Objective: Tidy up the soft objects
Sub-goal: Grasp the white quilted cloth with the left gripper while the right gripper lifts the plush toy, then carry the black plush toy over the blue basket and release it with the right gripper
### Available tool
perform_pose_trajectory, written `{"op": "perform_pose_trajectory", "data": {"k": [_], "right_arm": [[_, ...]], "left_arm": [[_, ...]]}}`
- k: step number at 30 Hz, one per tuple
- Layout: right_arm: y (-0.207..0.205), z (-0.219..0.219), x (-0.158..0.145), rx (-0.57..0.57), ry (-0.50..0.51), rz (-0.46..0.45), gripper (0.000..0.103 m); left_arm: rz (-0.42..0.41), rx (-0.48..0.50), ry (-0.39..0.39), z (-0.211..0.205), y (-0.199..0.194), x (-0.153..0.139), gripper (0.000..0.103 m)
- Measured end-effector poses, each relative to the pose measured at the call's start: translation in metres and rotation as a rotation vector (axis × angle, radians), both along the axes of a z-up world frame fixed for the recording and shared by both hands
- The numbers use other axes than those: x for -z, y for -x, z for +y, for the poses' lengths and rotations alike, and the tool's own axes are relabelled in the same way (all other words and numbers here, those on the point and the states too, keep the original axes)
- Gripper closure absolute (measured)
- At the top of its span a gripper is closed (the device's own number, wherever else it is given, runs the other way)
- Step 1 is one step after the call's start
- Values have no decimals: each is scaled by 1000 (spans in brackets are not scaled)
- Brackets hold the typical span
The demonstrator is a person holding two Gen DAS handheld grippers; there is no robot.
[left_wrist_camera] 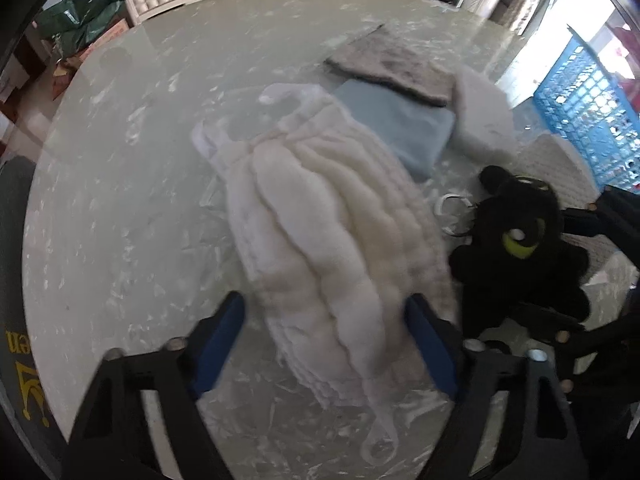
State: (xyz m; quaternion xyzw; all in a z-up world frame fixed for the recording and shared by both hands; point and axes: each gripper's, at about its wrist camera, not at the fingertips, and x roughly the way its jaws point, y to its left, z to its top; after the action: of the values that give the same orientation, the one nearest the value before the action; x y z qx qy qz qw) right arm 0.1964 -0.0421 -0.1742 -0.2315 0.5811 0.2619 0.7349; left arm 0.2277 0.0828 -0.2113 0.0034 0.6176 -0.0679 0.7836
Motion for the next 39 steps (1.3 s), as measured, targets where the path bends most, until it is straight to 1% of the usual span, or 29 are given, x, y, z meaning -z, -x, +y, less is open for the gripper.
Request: {"op": "perform_pose_trajectory", "data": {"k": [1,2,4,5,6,7,9,13,16,21,27,28,35,38,39], "right_arm": [[2,1,1,0,5,-12,36],[4,1,2,1,14,-25,38],[5,1,2,9,15,-34,47],[5,-1,1,19,11,-35,50],[5,-2,1,27,8,-35,54],[4,-4,0,37,2,-33,55],[5,-6,-1,50,-2,-35,57],[4,-11,-7,72,-6,-44,62],[3,-13,-14,94,-26,-43,63],[7,-15,-32,98,-35,-79,63],[10,-23,-62,127,-46,-132,63],[10,-25,-66,133,-51,-135,63],[23,-42,-100,170,-117,-144,62],[24,-49,-115,178,-127,-155,62],[24,-52,-120,176,-134,-157,62]], "left_arm": [[-7,10,11,0,4,-4,39],[-13,24,23,-3,4,-5,43],[-18,49,21,-10,3,-8,57],[-22,56,20,-13,3,-7,70],[-26,62,27,-14,3,-8,76],[-27,64,44,-16,3,-8,76],[-23,58,84,-16,1,-7,82],[-18,39,111,-12,-1,-5,84],[-36,26,98,-9,1,-8,85],[-75,-10,102,-8,4,-26,85],[-134,-39,142,-8,21,-56,85],[-144,-37,146,2,28,-64,85],[-204,-29,146,-14,42,-104,85],[-228,-25,147,-13,57,-124,85],[-233,-23,148,-15,58,-126,85]]}}
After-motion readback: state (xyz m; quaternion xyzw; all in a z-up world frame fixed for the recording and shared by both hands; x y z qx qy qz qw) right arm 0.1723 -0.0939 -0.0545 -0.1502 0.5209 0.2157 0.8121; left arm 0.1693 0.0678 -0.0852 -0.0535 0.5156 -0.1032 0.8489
